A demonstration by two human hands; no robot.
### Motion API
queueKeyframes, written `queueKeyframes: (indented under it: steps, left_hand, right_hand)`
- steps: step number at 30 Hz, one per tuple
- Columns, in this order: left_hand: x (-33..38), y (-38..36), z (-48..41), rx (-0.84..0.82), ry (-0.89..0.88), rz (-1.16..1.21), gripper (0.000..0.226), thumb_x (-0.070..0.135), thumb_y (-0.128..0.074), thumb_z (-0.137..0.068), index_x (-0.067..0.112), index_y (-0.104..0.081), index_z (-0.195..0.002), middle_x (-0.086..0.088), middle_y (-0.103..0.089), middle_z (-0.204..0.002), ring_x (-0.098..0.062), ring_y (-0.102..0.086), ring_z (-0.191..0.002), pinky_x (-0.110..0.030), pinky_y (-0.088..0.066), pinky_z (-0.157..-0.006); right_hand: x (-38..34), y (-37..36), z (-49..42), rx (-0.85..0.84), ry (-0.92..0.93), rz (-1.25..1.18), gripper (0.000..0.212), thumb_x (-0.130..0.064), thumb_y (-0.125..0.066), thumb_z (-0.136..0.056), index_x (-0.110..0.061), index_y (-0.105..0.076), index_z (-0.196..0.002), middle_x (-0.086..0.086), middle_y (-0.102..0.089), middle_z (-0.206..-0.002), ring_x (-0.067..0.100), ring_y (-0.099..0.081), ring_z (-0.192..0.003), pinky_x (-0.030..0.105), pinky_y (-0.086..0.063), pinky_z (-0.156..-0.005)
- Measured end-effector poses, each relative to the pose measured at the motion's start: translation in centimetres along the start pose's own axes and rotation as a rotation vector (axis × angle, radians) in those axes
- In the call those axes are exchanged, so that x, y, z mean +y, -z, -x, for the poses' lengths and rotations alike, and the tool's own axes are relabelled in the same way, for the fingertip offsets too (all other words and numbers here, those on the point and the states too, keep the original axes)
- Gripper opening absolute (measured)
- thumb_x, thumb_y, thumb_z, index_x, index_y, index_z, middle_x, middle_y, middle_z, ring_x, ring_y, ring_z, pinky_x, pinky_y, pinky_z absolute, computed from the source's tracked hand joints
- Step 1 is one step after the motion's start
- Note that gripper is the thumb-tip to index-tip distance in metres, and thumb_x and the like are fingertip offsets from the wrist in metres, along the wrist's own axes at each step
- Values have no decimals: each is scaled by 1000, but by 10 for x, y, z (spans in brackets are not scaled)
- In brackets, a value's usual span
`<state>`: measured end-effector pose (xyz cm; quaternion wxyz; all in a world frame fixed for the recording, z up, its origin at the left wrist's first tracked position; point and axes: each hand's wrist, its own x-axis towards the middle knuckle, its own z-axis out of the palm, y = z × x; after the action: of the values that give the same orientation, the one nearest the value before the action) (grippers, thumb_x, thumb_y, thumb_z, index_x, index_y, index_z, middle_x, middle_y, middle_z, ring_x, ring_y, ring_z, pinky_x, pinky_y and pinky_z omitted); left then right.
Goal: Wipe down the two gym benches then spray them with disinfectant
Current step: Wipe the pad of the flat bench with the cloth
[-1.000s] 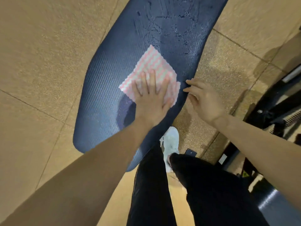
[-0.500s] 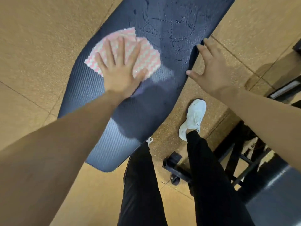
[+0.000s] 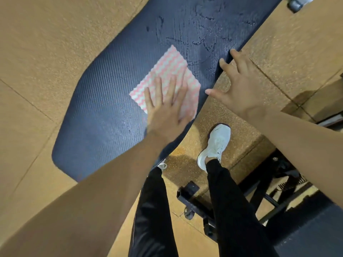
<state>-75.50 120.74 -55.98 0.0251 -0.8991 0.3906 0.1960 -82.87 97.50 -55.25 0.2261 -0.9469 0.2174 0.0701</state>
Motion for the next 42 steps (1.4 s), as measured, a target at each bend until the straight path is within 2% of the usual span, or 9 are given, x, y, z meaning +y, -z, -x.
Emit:
queueKeyframes:
  steps: [5,9,12,16,21,25,31,36,42]
  left_hand:
    - [34,-20,45,-93,-156,-38,75,68,-24,-103,34,3,-164,-7,18,-170,-47,19,-153,-71,-1,-119]
    - [18,-19,35,-95,-231,-82,70,62,-27,-105,37,1,-163,-6,12,-171,-48,10,-155,-74,-4,-117]
    - [3,-4,3,-96,-213,-75,71,70,-22,-101,42,-1,-162,-6,7,-172,-50,8,-154,-79,-2,-114]
    - [-21,18,-63,-21,40,-21,73,72,-24,-98,43,-2,-162,-7,5,-173,-50,7,-154,-79,0,-114]
    - [-57,53,-142,26,358,121,78,75,-19,-97,38,3,-162,-6,9,-172,-47,10,-155,-77,5,-115]
    - [-58,65,-167,15,491,162,79,75,-14,-97,36,7,-162,-8,13,-172,-46,14,-154,-77,5,-115]
    - [8,47,-139,6,261,75,73,67,-19,-99,37,4,-162,-8,9,-172,-46,10,-155,-75,2,-117]
    - [77,28,-102,-83,133,33,78,69,-22,-98,37,10,-161,-8,18,-171,-42,20,-154,-74,6,-117]
    - [69,28,-98,-81,66,79,75,69,-28,-101,39,3,-162,-6,14,-172,-38,16,-156,-76,0,-116]
  right_hand:
    - [6,4,-9,28,42,-28,76,-62,-68,-83,-13,-56,-140,16,-33,-161,37,-23,-152,59,-26,-119]
    - [7,9,-14,38,59,-32,65,-55,-72,-83,-11,-61,-130,18,-43,-152,39,-31,-147,60,-30,-116]
    - [6,16,-21,42,34,-27,56,-45,-74,-86,-12,-58,-129,15,-47,-145,35,-39,-138,55,-35,-112]
    - [16,26,-28,77,-66,-93,71,-42,-74,-86,-12,-45,-144,13,-35,-155,33,-36,-142,49,-35,-116]
    - [36,42,-51,27,-159,-94,93,-56,-69,-88,-12,-26,-159,9,-12,-169,30,-15,-155,49,-19,-125]
    - [44,46,-62,-19,-141,-35,95,-61,-68,-86,-15,-28,-159,9,-13,-169,29,-11,-156,50,-16,-126]
    - [50,54,-74,-12,-74,2,93,-63,-75,-77,-6,-49,-145,22,-35,-156,38,-25,-151,55,-27,-121]
    - [52,64,-80,-45,-38,34,85,-57,-83,-73,-5,-57,-134,24,-45,-143,41,-35,-144,55,-37,-114]
    - [53,79,-86,-91,16,138,73,-48,-81,-79,-6,-60,-134,23,-49,-136,43,-41,-136,55,-35,-115]
